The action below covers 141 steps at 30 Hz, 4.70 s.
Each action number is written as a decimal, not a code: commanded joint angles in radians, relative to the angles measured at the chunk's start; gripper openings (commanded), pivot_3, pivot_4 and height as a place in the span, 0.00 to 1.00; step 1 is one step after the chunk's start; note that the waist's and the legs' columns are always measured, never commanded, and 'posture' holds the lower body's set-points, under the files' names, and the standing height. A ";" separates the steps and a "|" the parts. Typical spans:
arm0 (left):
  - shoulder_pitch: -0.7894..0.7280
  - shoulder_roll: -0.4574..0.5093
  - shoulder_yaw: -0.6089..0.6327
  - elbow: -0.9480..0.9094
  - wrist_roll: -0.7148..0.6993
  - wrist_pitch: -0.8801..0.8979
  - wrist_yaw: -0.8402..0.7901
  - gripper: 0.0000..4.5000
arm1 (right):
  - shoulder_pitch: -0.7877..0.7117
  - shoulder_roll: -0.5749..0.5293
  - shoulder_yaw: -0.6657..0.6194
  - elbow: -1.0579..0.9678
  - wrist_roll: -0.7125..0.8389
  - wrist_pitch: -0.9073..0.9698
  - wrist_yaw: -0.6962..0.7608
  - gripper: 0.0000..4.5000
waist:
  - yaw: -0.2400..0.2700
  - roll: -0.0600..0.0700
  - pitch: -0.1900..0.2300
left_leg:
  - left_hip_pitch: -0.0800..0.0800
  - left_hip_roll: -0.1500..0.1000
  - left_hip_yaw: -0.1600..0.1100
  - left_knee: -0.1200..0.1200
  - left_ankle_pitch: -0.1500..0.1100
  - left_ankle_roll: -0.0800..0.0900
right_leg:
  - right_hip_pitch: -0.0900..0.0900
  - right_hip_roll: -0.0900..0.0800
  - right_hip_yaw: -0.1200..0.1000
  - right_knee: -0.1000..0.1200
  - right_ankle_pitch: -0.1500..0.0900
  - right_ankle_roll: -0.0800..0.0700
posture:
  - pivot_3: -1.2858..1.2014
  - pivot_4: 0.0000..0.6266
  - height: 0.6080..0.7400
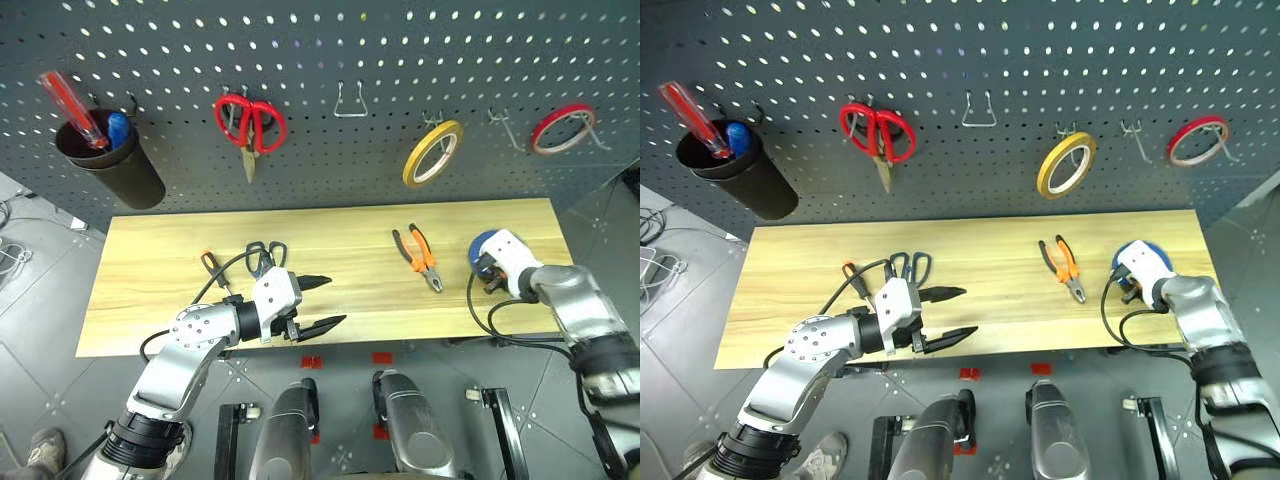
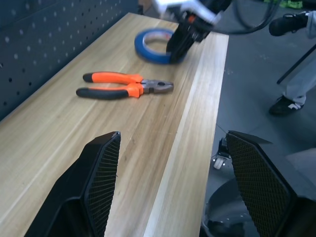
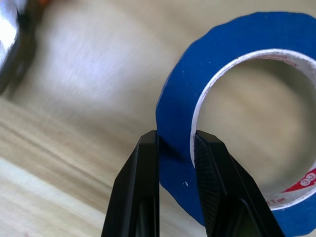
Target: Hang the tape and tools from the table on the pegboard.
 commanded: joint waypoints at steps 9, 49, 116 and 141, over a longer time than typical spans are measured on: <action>-0.148 -0.063 0.023 -0.049 -0.070 0.050 0.028 0.80 | 0.290 0.196 -0.079 -0.777 -0.144 -0.268 -0.341 0.15 | -0.025 -0.010 0.023 | 0.002 0.000 0.006 0.003 0.000 0.001 | -0.006 0.001 0.006 0.011 0.000 0.004 | 0.37 0.71 1.00; 0.098 0.218 0.170 -0.013 0.004 -0.051 -0.069 0.80 | -0.299 0.524 -0.019 0.003 0.094 0.495 -0.404 0.99 | -0.032 -0.012 0.036 | -0.015 0.001 0.009 -0.002 0.016 -0.003 | -0.029 0.000 0.006 0.013 0.012 0.000 | 0.38 0.62 1.00; 0.063 0.036 0.441 -0.356 -0.390 0.261 0.400 0.80 | -0.875 0.756 0.070 0.415 -0.032 -0.907 -0.697 0.62 | 0.001 -0.023 0.025 | -0.015 0.007 0.011 -0.002 0.025 -0.009 | -0.031 0.007 0.005 0.014 0.020 -0.004 | 0.44 0.64 1.00; 0.033 -0.008 0.399 -0.275 -0.280 0.200 0.427 0.80 | -0.799 0.815 0.041 0.546 0.017 -0.870 -0.678 0.62 | 0.006 -0.023 0.026 | -0.015 0.013 0.011 -0.002 0.027 -0.013 | -0.032 0.012 0.005 0.015 0.023 -0.008 | 0.44 0.63 1.00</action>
